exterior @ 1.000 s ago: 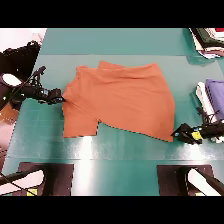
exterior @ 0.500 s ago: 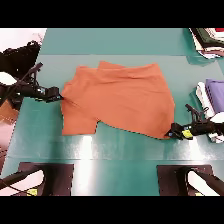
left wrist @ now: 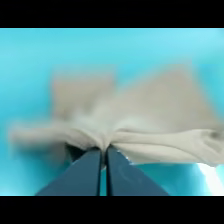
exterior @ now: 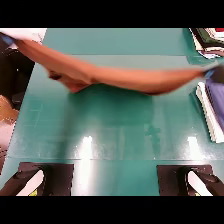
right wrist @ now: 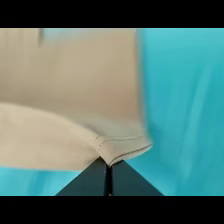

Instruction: Fold the shirts.

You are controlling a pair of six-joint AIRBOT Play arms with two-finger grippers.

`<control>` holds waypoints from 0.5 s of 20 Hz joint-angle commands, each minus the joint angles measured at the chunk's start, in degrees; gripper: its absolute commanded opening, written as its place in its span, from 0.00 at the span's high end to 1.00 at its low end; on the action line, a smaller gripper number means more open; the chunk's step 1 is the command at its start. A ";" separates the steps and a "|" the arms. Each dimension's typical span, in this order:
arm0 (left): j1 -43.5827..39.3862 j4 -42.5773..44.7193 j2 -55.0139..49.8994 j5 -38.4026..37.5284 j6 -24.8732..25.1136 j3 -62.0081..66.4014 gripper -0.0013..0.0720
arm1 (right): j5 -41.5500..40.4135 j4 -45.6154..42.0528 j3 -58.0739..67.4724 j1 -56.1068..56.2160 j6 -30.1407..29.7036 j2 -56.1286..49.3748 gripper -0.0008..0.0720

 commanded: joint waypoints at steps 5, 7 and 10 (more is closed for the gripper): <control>0.04 -1.55 2.54 -0.28 -4.17 33.90 0.95 | -0.04 -10.86 38.01 0.07 0.94 1.18 0.96; 0.04 -1.79 2.54 -0.28 -4.90 37.66 0.95 | 2.89 -14.97 43.15 0.09 3.58 1.18 0.96; 0.04 -2.27 2.54 -0.31 -5.27 37.79 0.95 | 4.94 -17.68 44.04 0.07 4.20 0.94 0.96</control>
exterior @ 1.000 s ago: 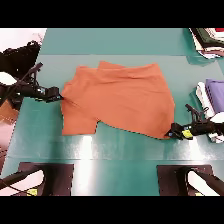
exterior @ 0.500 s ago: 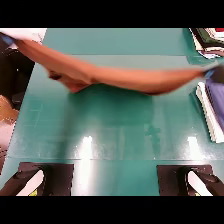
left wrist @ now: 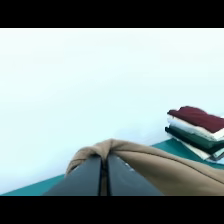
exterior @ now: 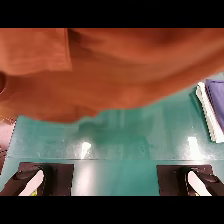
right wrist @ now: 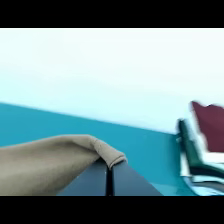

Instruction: Fold the shirts.

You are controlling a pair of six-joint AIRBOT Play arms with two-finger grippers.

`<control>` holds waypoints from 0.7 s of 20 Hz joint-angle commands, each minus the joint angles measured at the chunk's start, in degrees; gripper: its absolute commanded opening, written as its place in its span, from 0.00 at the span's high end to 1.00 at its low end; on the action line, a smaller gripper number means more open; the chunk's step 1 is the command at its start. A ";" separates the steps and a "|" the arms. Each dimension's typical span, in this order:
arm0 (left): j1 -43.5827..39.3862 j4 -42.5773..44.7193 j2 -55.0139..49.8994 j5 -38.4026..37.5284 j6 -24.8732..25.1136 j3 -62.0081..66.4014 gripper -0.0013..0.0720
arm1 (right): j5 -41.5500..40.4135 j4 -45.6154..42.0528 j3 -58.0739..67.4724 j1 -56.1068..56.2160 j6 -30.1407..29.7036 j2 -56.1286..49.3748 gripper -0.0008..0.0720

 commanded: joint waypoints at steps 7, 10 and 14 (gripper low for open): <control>0.02 -0.26 -4.04 -1.49 -0.63 -25.31 0.95 | 7.37 -4.70 -7.58 0.02 1.46 -13.88 0.96; -2.97 0.02 -12.68 -1.03 2.05 -36.68 0.95 | 10.29 -4.31 -11.76 0.04 1.40 -25.09 0.96; -8.68 0.15 -30.18 7.28 7.76 -42.32 0.95 | 7.06 -4.28 -18.05 0.13 1.40 -38.05 0.96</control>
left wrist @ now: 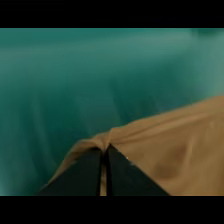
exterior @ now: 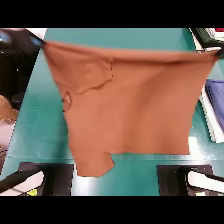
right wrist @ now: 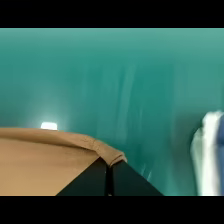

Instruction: Fold the shirts.

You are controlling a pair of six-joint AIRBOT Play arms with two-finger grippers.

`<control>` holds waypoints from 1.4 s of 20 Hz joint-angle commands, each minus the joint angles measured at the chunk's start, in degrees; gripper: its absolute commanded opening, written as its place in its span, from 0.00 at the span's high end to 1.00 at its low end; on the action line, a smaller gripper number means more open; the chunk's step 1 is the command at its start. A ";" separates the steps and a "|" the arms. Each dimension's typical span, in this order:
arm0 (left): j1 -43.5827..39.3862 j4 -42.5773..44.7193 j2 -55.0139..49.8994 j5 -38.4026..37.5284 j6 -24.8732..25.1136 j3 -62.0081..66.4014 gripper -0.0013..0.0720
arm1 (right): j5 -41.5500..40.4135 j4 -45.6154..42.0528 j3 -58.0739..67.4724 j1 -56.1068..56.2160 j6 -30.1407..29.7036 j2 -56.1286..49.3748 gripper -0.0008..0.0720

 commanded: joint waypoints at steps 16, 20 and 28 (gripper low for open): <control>-3.78 9.33 -26.60 -0.28 -0.15 -1.99 0.95 | -11.15 1.99 -15.19 0.11 -2.10 -13.60 0.97; -5.44 10.49 -26.62 1.01 -0.98 -8.79 0.95 | -15.04 1.86 -26.27 0.09 -2.12 -8.98 0.96; -2.95 16.68 -17.66 -9.84 -7.50 -11.89 0.33 | -6.19 4.76 -28.04 -3.93 -2.54 -2.14 0.37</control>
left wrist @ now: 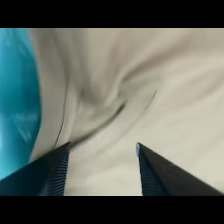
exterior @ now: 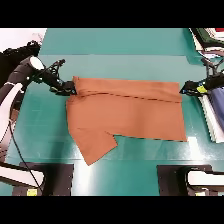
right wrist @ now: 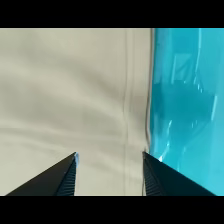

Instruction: Fold the shirts.

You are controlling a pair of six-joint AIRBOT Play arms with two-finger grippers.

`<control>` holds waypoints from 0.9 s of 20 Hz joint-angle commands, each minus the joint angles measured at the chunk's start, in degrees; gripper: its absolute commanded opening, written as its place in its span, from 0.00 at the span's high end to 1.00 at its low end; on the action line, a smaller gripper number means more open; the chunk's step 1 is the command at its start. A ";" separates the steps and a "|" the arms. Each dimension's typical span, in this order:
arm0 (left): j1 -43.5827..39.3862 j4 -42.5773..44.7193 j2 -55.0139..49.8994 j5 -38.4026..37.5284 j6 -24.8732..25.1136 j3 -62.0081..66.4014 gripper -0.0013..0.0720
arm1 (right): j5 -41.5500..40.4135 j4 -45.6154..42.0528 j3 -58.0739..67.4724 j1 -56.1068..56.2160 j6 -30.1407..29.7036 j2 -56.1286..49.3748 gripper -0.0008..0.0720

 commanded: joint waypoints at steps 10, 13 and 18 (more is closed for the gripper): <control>0.66 -3.08 37.18 -4.83 -3.50 -44.72 0.23 | -1.07 0.94 -20.31 -5.90 -0.33 24.41 0.37; 0.66 -7.80 38.53 0.24 -3.54 -52.48 0.23 | -0.76 0.92 -20.50 -5.90 -0.33 25.99 0.37; 0.66 -18.84 38.49 9.94 -0.22 -58.42 0.24 | -0.79 0.90 -20.50 -5.92 -0.31 28.57 0.37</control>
